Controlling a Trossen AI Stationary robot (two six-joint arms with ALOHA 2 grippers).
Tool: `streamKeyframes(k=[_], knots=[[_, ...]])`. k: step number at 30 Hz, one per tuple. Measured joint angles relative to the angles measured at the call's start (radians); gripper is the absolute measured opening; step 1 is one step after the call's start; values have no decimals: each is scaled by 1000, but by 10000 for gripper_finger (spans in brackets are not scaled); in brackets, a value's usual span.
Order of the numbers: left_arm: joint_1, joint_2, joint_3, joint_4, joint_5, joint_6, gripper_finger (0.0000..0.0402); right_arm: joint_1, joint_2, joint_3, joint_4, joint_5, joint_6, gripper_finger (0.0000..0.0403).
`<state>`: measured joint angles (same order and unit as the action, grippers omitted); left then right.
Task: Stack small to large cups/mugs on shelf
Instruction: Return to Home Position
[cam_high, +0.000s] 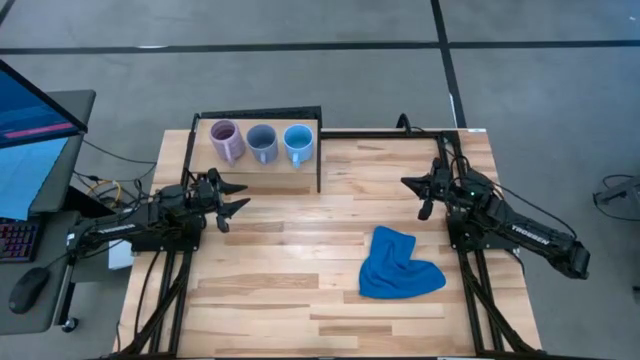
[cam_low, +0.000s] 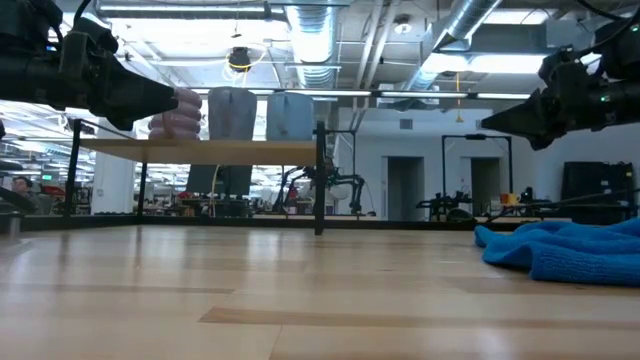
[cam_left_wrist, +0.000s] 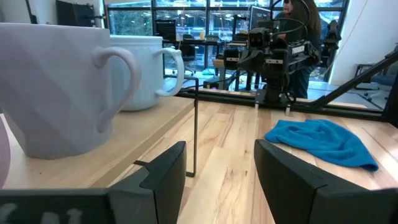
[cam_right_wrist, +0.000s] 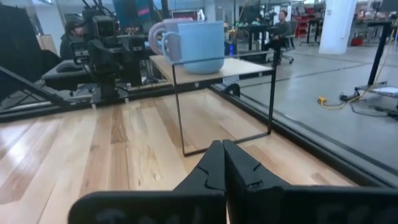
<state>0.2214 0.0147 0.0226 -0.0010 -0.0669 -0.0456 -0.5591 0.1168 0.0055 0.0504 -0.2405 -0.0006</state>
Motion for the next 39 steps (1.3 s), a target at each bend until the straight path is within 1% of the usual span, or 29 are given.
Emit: streamKeyframes(k=[6, 15, 21, 28, 34, 39], knots=[[0, 0, 0, 0, 0, 0, 180, 0, -7, 0, 0, 0, -1, 18], [0, 0, 0, 0, 1, 0, 180, 0, -7, 0, 0, 4, -8, 13], [0, 0, 0, 0, 2, 0, 180, 0, -6, 0, 0, 6, -7, 25], [0, 0, 0, -2, 17, 48, 180, 0, -6, 0, -1, 9, 35, 26], [0, 0, 0, -2, 18, 49, 180, 0, -6, 0, -1, 9, 35, 23], [0, 0, 0, -2, 18, 43, 180, 0, -6, 0, -1, 9, 35, 29]])
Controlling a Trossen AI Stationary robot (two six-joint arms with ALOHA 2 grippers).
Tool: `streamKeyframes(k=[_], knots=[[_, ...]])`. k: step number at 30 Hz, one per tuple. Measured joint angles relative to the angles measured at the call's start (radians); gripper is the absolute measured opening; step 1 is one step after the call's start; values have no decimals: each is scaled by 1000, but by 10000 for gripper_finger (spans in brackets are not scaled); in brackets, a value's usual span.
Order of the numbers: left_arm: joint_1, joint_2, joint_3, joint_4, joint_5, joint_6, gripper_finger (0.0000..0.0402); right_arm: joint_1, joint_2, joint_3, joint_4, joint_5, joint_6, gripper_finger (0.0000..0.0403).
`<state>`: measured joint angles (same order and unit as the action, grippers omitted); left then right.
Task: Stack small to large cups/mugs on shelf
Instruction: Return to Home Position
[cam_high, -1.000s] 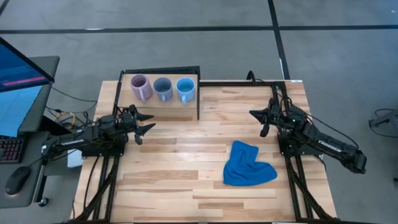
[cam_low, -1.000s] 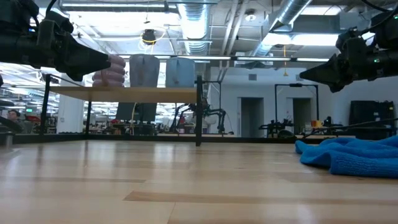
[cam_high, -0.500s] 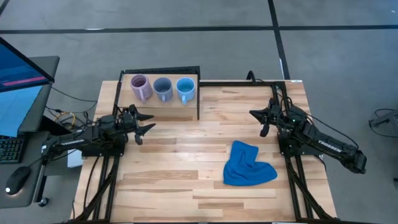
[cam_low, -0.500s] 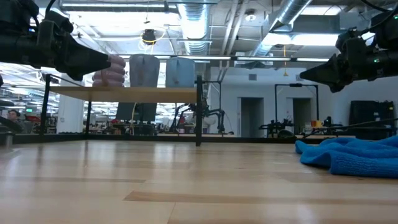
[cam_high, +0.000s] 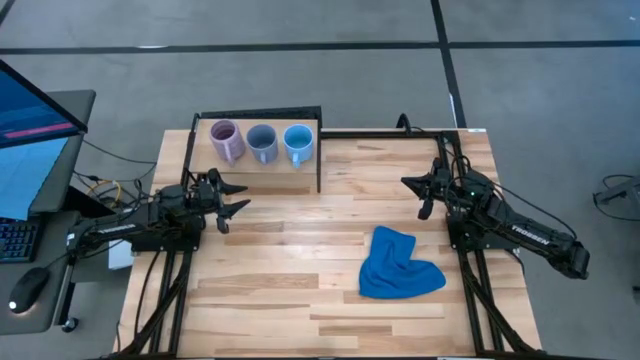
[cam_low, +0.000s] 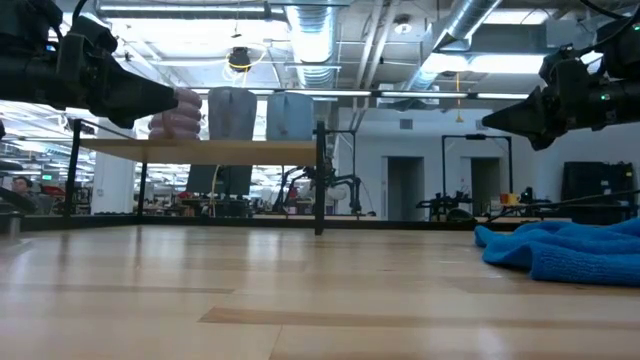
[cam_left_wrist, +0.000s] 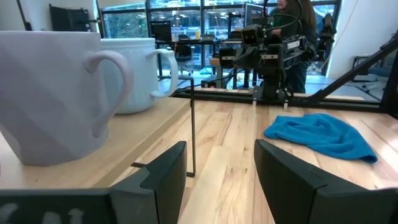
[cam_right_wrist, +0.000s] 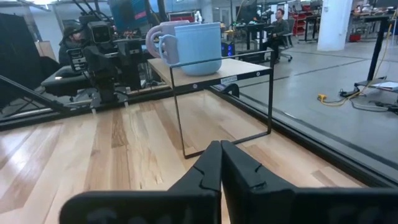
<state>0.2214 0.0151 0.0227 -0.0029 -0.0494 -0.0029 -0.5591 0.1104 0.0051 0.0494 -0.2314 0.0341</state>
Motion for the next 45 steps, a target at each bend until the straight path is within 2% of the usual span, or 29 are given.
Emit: streamKeyframes(k=[45], knots=[[0, 0, 0, 1, 0, -1, 180, 0, 0, 0, 0, 0, 1, 33]])
